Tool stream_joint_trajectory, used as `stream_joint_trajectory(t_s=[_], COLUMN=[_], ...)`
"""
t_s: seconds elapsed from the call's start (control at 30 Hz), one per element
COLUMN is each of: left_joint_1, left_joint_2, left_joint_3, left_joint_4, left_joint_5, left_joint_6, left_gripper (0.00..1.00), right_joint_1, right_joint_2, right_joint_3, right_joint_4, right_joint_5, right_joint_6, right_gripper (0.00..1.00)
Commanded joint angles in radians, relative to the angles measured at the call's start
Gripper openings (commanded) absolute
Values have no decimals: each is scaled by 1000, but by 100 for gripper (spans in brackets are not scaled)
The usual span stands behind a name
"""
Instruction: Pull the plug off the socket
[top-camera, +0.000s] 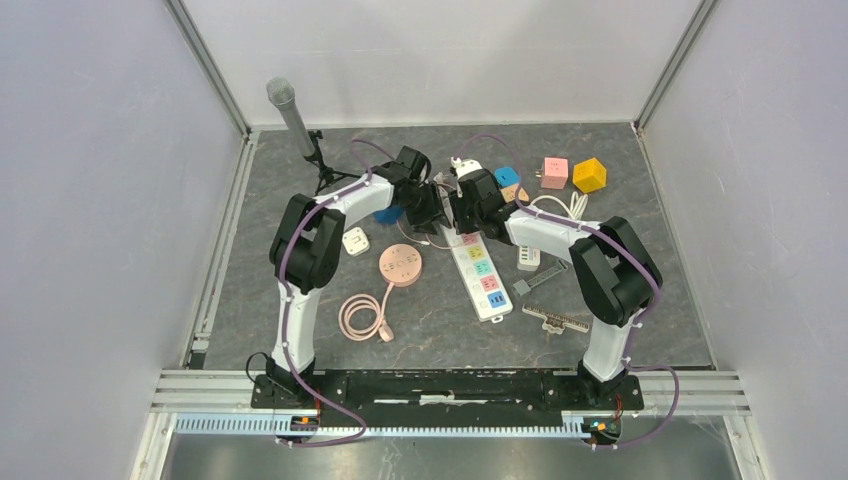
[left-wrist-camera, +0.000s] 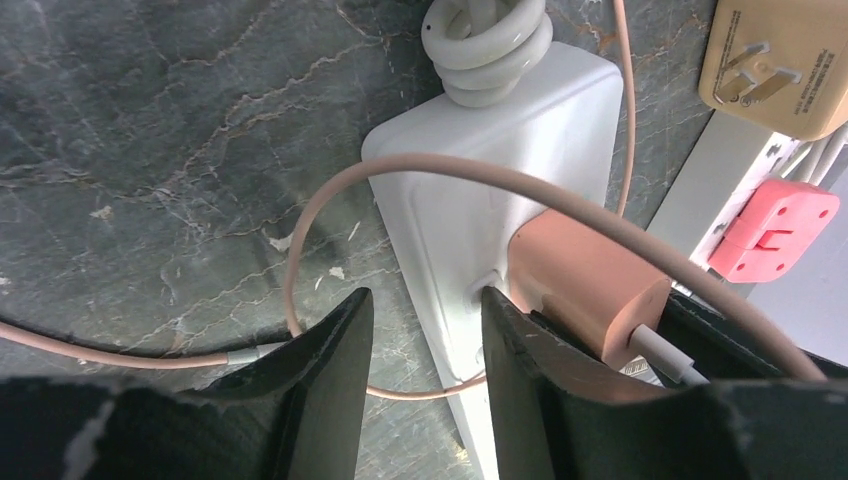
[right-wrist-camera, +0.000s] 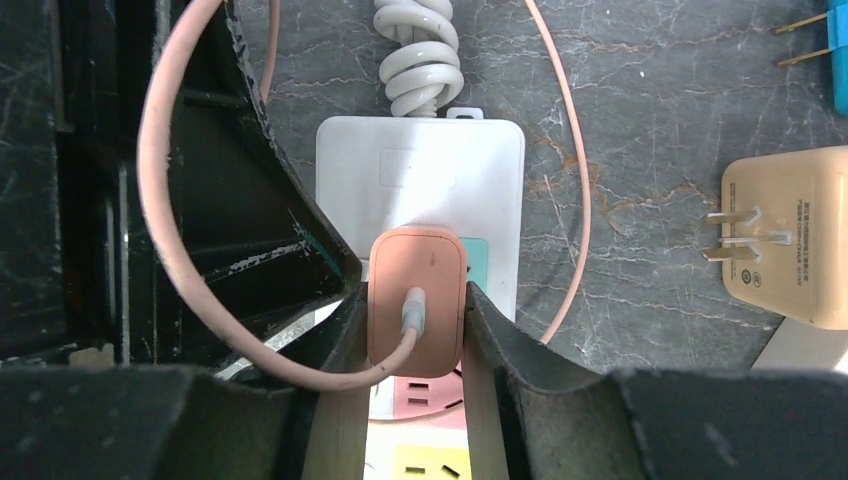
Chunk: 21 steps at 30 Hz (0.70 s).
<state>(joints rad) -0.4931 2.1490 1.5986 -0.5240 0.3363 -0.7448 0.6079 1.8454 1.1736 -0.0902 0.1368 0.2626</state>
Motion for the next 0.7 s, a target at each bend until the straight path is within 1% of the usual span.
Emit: stream_joint_trajectory(t_s=[0.0,0.2,0.4,0.47,0.57,0.67], left_joint_1=[-6,-23,-33,-35,-42,-45], left_joint_2=[13,12,17,19,20,17], left_joint_3=[-15,-97,-144,-145,-153,-163], left_joint_4=[18,15,1,-10,-19,-39], left_joint_5=[-59,-125,-163,-172,-189,-198], left_joint_6=[-7,-5,-13,-14,-13,-26], left_gripper=[49,41,36,34,33,31], right_joint_1=[7,6,3,11,26,24], right_joint_2=[-14,-44,-45,-47,-82,-114], right_joint_3=[37,50,47,29,8,-4], right_joint_4=[-6,1,22,23,14,14], right_joint_5=[-1,-32,-75,-47,43,74], right_joint_6=[63,55,44,29,-25,-52], right_gripper=[0,0,0,0,0,0])
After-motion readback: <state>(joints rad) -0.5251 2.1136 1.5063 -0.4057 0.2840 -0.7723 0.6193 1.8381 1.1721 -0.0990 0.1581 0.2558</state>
